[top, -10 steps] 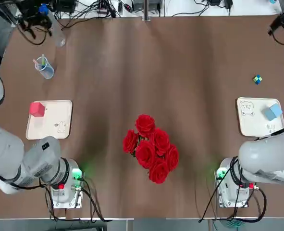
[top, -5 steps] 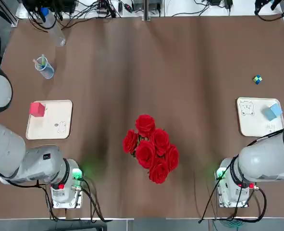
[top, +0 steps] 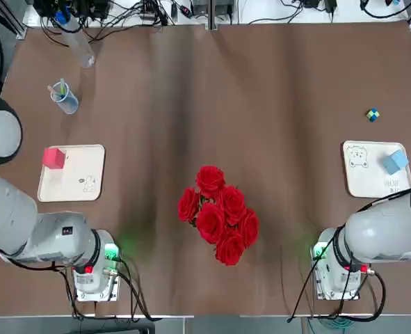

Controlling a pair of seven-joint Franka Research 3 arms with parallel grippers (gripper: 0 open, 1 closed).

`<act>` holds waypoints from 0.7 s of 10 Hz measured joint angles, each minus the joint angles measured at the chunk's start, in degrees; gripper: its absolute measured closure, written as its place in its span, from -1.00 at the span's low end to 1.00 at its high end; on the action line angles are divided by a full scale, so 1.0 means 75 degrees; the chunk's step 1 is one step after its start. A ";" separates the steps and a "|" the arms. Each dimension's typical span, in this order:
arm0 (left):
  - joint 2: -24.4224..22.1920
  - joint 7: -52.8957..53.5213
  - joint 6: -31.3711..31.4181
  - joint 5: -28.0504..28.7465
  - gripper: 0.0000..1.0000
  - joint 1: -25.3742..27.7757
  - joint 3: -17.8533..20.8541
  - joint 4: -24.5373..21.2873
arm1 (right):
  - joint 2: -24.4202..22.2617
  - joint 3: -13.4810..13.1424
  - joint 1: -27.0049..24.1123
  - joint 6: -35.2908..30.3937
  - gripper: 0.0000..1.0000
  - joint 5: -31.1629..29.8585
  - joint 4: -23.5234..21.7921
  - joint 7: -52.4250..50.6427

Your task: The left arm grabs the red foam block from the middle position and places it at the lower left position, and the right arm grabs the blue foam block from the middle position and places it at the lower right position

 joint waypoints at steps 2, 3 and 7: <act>0.0004 0.0000 0.0138 0.0000 -1.00 0.0000 0.0047 0.0006 | -0.0193 0.0017 0.0090 -0.0052 -1.00 0.0000 -0.0003 0.0004; 0.0017 -0.0044 0.0228 0.0000 -1.00 -0.0001 0.0059 -0.0004 | -0.0282 0.0015 0.0187 -0.0131 -1.00 0.0000 -0.0003 0.0025; 0.0027 -0.0217 0.0348 0.0000 -1.00 -0.0011 0.0052 0.0000 | -0.0336 -0.0521 0.0754 -0.0242 -1.00 -0.0005 0.0000 0.0109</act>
